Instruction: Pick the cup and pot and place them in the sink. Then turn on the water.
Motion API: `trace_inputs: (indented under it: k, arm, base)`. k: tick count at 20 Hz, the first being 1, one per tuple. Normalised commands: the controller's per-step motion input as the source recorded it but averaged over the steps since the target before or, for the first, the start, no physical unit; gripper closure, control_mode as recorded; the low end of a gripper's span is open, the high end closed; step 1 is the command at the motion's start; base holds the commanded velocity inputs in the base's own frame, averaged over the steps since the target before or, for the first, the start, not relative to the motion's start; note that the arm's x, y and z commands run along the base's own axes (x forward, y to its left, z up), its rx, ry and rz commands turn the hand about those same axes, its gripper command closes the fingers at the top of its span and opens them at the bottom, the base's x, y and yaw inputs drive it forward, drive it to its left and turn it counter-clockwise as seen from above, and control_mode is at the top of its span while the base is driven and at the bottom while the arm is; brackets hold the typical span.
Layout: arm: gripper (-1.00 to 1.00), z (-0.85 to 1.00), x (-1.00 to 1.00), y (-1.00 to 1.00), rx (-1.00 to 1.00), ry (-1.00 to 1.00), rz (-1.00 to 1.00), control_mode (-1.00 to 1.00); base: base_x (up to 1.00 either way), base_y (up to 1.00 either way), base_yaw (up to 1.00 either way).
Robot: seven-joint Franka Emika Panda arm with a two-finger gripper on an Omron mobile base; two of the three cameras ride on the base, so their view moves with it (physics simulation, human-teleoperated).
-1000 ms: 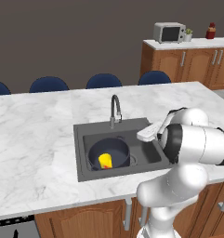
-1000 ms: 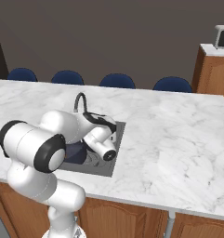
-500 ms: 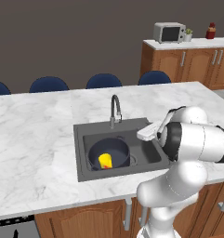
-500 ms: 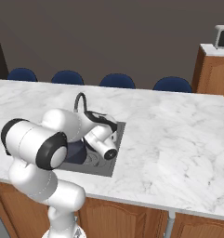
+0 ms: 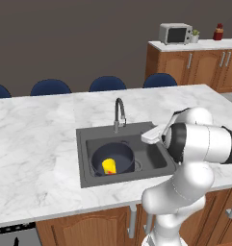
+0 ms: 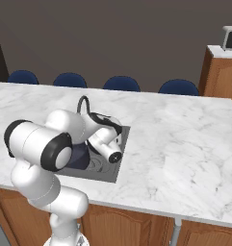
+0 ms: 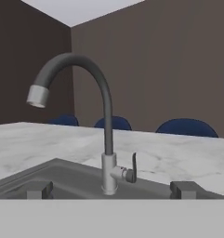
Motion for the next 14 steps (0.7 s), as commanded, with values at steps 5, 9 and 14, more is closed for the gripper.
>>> trace_inputs:
  k: [5, 9, 14]
  arm:
    - [-1.00, 0.00, 0.05, 0.00, 0.00, 0.02, 0.00, -1.00]
    - [-1.00, 0.00, 0.06, 0.00, 0.00, 0.01, 0.00, -1.00]
    - [-1.00, 0.00, 0.15, 0.00, 0.00, 0.00, 0.00, -1.00]
  base:
    - [0.00, 0.00, 0.00]
    - [0.00, 0.00, 0.00]
    - [0.00, 0.00, 0.00]
